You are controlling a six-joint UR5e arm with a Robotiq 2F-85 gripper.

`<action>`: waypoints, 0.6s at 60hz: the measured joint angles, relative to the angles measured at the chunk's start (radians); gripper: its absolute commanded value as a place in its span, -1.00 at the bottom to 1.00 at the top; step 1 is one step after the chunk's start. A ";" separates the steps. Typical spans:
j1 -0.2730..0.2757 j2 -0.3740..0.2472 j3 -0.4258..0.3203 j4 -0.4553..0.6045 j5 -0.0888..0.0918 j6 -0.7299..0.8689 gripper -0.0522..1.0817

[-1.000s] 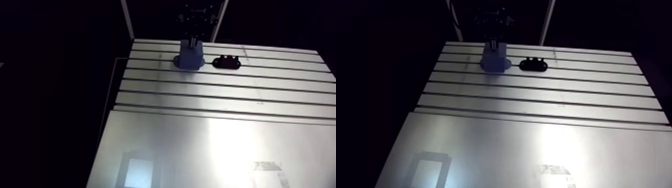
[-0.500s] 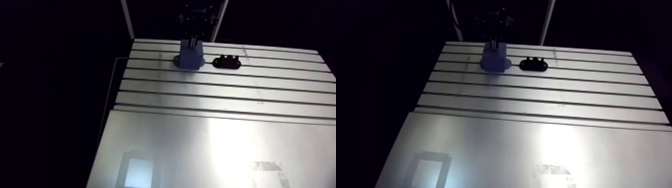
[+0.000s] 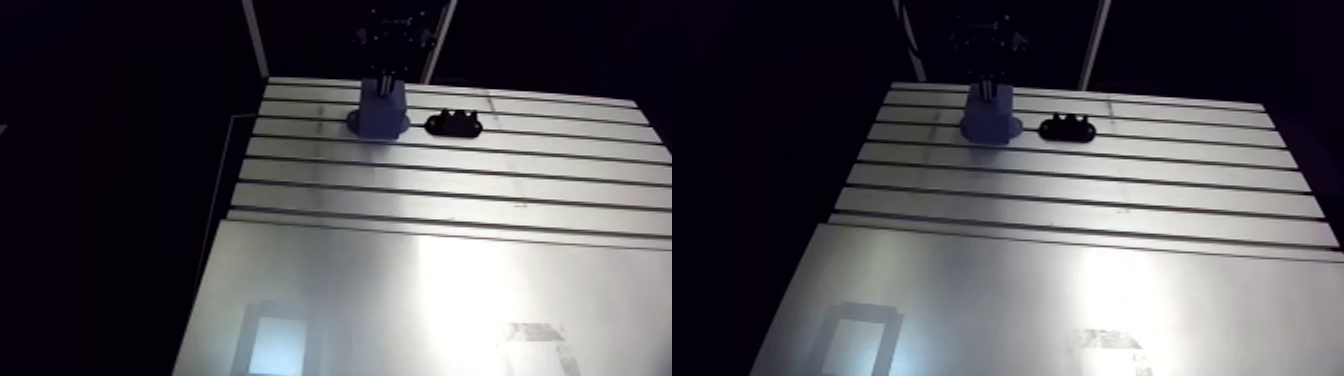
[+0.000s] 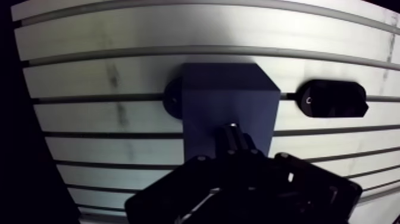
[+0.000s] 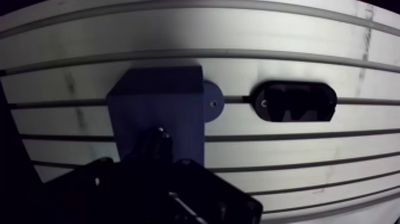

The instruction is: Pick up the M10 bolt and insert it into the hex recess until seated.

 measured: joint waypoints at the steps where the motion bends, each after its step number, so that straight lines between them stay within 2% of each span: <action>1: 0.000 0.000 0.000 0.000 0.000 0.000 0.97; 36: 0.001 -0.009 -0.012 0.005 0.003 -0.002 0.95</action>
